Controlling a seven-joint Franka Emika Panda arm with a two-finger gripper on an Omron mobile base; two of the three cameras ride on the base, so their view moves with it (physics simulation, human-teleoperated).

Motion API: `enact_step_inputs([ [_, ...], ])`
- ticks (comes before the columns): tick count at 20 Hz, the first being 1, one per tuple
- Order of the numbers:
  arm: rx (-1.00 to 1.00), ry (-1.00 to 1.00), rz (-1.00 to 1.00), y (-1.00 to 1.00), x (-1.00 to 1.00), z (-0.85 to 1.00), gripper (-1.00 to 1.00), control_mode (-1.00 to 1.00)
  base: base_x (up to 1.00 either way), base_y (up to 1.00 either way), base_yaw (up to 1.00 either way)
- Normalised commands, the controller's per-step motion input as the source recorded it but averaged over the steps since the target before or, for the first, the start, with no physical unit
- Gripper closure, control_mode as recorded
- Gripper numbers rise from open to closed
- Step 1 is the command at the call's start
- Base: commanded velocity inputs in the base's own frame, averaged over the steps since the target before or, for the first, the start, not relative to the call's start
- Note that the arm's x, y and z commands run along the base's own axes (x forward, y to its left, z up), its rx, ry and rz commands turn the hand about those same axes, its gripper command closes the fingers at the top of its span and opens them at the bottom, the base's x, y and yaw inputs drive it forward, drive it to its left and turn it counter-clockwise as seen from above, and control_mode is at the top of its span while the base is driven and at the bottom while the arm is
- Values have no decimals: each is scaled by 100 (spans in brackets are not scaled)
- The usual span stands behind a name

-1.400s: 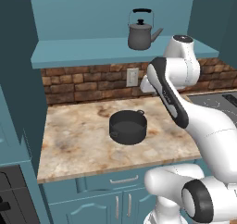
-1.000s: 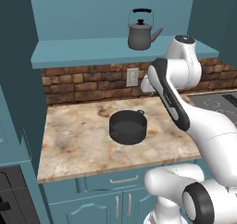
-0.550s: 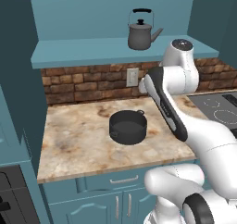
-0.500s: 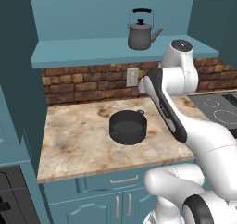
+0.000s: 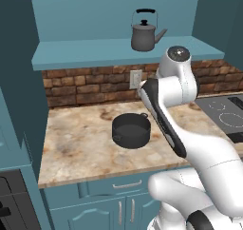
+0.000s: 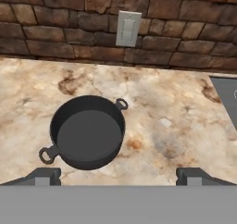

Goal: Pick the kettle from the cabinet and place it on a stove burner. Then pick the pot from the counter and place it on another stove burner. Finally, turn both burners on.

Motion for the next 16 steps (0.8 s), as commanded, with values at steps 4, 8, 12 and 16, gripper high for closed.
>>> enact_step_inputs([
  [4, -4, -4, -4, 12, 0, 13, -100, -100, 0, 0, 0],
  [8, -3, 0, -7, 11, 0, 15, -100, -100, 0, 0, 0],
  [12, -1, 0, -7, 6, 3, 17, -100, -100, 0, 0, 0],
  [16, -2, 0, -8, 7, 4, 19, -100, -100, 0, 0, 0],
])
